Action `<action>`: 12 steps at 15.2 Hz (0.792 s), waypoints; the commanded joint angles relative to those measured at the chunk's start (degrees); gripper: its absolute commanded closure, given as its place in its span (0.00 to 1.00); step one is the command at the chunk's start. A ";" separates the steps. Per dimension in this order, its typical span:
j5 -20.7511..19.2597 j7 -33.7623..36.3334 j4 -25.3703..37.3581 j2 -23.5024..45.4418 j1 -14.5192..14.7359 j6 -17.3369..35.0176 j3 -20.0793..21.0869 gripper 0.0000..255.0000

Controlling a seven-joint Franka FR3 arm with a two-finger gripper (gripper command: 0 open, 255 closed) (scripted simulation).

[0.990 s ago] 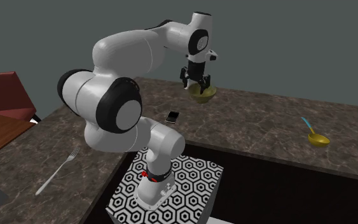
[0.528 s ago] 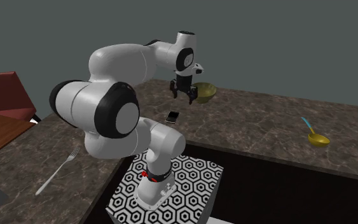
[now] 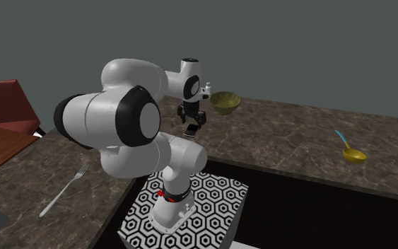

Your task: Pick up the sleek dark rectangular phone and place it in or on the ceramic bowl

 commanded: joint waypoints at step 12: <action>2.83 1.02 -5.45 6.24 1.83 11.68 3.15 0.00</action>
